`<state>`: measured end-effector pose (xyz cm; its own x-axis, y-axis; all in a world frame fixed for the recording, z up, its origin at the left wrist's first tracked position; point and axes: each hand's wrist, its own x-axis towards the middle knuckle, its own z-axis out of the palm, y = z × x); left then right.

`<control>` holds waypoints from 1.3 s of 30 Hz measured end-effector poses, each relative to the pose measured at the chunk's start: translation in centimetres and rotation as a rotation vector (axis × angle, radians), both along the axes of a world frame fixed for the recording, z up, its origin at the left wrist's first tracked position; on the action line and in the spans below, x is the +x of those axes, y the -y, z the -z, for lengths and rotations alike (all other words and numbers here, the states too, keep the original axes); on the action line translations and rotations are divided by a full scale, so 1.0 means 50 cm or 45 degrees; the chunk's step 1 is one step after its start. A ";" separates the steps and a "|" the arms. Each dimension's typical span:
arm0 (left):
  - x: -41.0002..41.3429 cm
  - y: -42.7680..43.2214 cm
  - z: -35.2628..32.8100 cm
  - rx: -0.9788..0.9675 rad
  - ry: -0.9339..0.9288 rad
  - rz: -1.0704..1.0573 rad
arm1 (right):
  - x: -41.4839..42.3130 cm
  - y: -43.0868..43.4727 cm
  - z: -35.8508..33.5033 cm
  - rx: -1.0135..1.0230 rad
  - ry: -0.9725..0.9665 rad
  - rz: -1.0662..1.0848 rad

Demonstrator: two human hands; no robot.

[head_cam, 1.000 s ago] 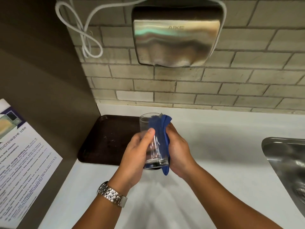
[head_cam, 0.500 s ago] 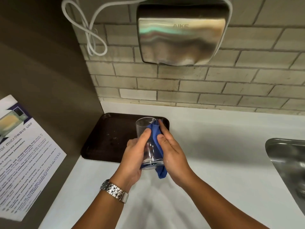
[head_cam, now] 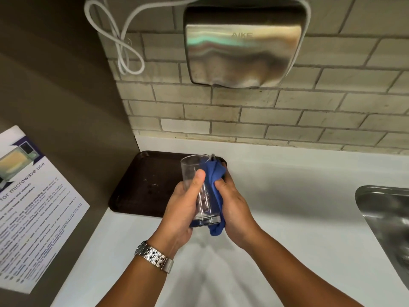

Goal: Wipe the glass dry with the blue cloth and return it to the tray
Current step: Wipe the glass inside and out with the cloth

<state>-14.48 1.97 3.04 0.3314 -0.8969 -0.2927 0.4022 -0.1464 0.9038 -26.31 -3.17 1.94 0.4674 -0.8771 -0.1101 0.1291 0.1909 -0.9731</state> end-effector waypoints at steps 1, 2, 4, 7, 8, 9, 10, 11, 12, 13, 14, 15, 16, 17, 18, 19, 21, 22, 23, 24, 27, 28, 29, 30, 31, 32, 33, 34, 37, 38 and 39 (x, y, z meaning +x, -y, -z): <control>0.000 0.000 0.000 0.004 -0.009 -0.022 | 0.000 -0.001 -0.002 0.076 0.036 0.006; 0.000 -0.001 0.001 0.000 -0.020 -0.039 | -0.001 -0.002 0.000 0.159 0.082 0.000; 0.005 -0.003 0.006 -0.030 -0.001 -0.064 | -0.005 -0.005 0.009 0.292 0.158 -0.016; 0.016 -0.010 0.006 -0.016 0.041 -0.042 | -0.009 -0.011 0.035 0.363 0.196 -0.057; 0.019 -0.012 0.009 -0.015 0.052 -0.025 | -0.009 -0.014 0.037 0.367 0.191 -0.071; 0.022 -0.014 0.010 -0.022 0.057 -0.034 | -0.008 -0.018 0.035 0.357 0.186 -0.072; 0.023 -0.015 0.009 -0.036 0.060 -0.066 | -0.007 -0.021 0.033 0.317 0.174 -0.067; 0.023 -0.016 0.009 -0.048 0.080 -0.111 | -0.006 -0.025 0.030 0.251 0.153 -0.059; 0.022 -0.017 0.011 -0.054 0.121 -0.148 | -0.005 -0.029 0.028 0.173 0.126 -0.050; 0.018 -0.018 0.010 -0.050 0.180 -0.164 | -0.004 -0.033 0.026 0.091 0.097 -0.043; 0.013 -0.020 0.011 -0.049 0.250 -0.152 | -0.004 -0.039 0.025 0.014 0.070 -0.042; 0.007 -0.022 0.011 -0.050 0.320 -0.117 | -0.002 -0.045 0.027 -0.050 0.042 -0.045; 0.001 -0.025 0.010 -0.056 0.376 -0.085 | -0.001 -0.050 0.030 -0.094 0.012 -0.047; -0.003 -0.026 0.007 -0.065 0.407 -0.070 | 0.000 -0.054 0.033 -0.122 -0.012 -0.052; -0.005 -0.028 0.005 -0.079 0.425 -0.064 | 0.002 -0.056 0.034 -0.138 -0.023 -0.057; -0.006 -0.029 0.003 -0.103 0.439 -0.064 | 0.003 -0.055 0.031 -0.137 -0.019 -0.061; -0.006 -0.029 0.001 -0.148 0.422 -0.035 | 0.004 -0.045 0.021 -0.060 0.020 -0.050; -0.005 -0.029 0.002 -0.165 0.398 -0.011 | 0.003 -0.037 0.015 0.005 0.049 -0.032; -0.003 -0.030 0.002 -0.176 0.379 0.013 | 0.001 -0.029 0.010 0.075 0.083 -0.013; 0.000 -0.030 0.004 -0.179 0.372 0.044 | 0.000 -0.021 0.003 0.153 0.123 0.002; 0.006 -0.035 0.008 -0.207 0.291 0.099 | -0.009 -0.001 -0.007 0.335 0.225 -0.027; 0.006 -0.035 0.010 -0.174 0.234 0.058 | -0.010 0.001 -0.006 0.346 0.222 -0.041; 0.004 -0.035 0.012 -0.119 0.173 -0.015 | -0.009 -0.001 -0.005 0.328 0.202 -0.049; 0.004 -0.035 0.016 -0.066 0.125 -0.090 | -0.006 -0.007 -0.003 0.284 0.177 -0.064; 0.003 -0.033 0.020 -0.026 0.090 -0.140 | -0.002 -0.015 -0.002 0.221 0.153 -0.086; 0.002 -0.031 0.023 0.001 0.054 -0.160 | 0.001 -0.025 0.000 0.150 0.129 -0.108; 0.000 -0.030 0.022 0.017 0.022 -0.168 | 0.003 -0.032 0.004 0.093 0.108 -0.122; -0.001 -0.030 0.021 0.016 0.011 -0.168 | 0.004 -0.035 0.007 0.057 0.101 -0.135; -0.004 -0.027 0.018 0.005 0.157 -0.130 | 0.004 -0.027 0.002 0.086 0.137 -0.111; -0.002 -0.025 0.017 0.006 0.237 -0.117 | 0.003 -0.020 0.002 0.154 0.176 -0.083; 0.001 -0.022 0.015 0.007 0.298 -0.107 | 0.001 -0.014 0.001 0.239 0.214 -0.049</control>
<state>-14.43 3.06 2.28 0.4640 -0.8620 -0.2040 0.1931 -0.1263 0.9730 -26.24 -2.48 1.87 0.5256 -0.8299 -0.1871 0.2754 0.3741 -0.8856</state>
